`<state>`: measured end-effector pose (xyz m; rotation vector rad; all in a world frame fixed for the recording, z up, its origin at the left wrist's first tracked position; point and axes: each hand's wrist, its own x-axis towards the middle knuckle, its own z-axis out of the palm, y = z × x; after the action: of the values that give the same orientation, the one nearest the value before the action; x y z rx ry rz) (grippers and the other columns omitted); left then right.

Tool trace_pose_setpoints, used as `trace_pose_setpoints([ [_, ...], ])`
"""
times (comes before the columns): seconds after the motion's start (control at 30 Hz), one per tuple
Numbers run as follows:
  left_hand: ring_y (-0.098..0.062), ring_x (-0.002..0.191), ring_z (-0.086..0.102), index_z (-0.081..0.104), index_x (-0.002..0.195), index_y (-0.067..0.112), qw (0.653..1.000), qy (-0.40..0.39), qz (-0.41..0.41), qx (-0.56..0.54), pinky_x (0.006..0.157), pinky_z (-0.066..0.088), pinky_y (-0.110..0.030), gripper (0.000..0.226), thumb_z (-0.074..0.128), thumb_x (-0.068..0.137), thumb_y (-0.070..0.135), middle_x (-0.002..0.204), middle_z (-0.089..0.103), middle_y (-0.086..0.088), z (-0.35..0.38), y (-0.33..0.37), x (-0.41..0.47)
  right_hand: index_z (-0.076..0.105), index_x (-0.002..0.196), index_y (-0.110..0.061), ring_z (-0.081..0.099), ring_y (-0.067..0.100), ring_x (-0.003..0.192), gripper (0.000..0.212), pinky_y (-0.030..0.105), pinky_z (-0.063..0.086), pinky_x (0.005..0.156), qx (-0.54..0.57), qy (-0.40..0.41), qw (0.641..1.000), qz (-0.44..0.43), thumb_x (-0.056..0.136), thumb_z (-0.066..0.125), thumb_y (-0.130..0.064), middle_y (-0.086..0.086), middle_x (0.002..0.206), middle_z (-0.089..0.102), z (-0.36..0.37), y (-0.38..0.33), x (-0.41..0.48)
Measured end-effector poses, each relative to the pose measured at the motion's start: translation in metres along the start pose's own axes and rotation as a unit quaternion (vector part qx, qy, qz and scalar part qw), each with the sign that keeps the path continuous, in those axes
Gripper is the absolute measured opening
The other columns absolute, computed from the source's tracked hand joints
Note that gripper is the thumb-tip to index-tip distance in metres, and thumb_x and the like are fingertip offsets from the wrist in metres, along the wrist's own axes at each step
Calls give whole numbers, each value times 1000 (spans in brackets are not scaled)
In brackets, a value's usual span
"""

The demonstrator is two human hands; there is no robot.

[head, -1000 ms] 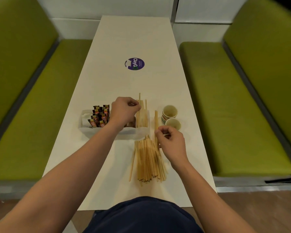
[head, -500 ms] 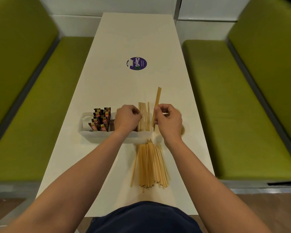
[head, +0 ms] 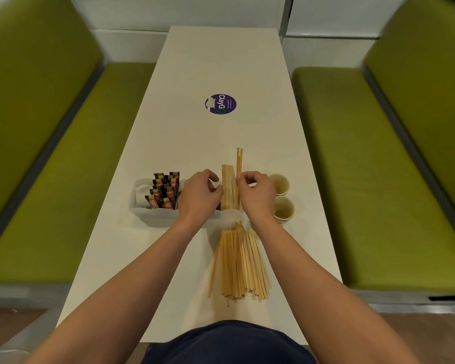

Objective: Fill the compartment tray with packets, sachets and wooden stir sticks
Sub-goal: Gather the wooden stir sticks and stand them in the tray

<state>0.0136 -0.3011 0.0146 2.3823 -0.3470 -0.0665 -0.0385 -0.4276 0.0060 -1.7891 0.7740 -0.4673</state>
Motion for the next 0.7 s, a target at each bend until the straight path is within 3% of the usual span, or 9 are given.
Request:
trace_pose_setpoints([
  [0.1, -7, 77, 60, 68, 101, 24, 1000, 1, 9, -8, 65, 52, -32, 14, 65, 88, 25, 79, 62, 10, -5, -2, -11, 76, 90, -20, 66, 11, 87, 13, 28, 54, 75, -89, -23, 996, -12, 93, 65, -25, -5, 92, 72, 4, 9, -1],
  [0.23, -5, 73, 61, 71, 96, 22, 999, -1, 7, -44, 65, 47, -26, 9, 67, 89, 21, 77, 65, 11, -10, -9, -28, 74, 102, -17, 62, 18, 98, 17, 36, 53, 84, -187, -29, 982, -26, 95, 61, -25, 0, 108, 66, 5, 11, -3],
  [0.47, -5, 75, 62, 71, 96, 25, 999, -21, -9, -47, 67, 53, -30, 8, 69, 89, 26, 80, 66, 11, -13, -22, -57, 67, 124, -13, 63, 22, 107, 30, 45, 53, 93, -234, -39, 970, -63, 98, 60, -26, 4, 119, 66, -4, 2, -12],
  [0.57, -5, 73, 63, 69, 97, 28, 997, -52, -28, -46, 66, 55, -33, 9, 68, 89, 32, 81, 65, 11, -9, -28, -71, 68, 122, -16, 64, 18, 103, 29, 42, 53, 93, -204, -49, 974, -82, 95, 61, -23, -1, 112, 69, -12, -5, -28],
  [0.7, -7, 79, 65, 67, 92, 32, 992, -105, -65, -16, 76, 57, -39, 19, 69, 83, 48, 83, 67, 14, 2, -37, -89, 73, 105, -20, 64, 8, 82, 16, 30, 54, 78, -166, -89, 976, -106, 94, 64, -26, -10, 90, 69, -35, -5, -67],
])
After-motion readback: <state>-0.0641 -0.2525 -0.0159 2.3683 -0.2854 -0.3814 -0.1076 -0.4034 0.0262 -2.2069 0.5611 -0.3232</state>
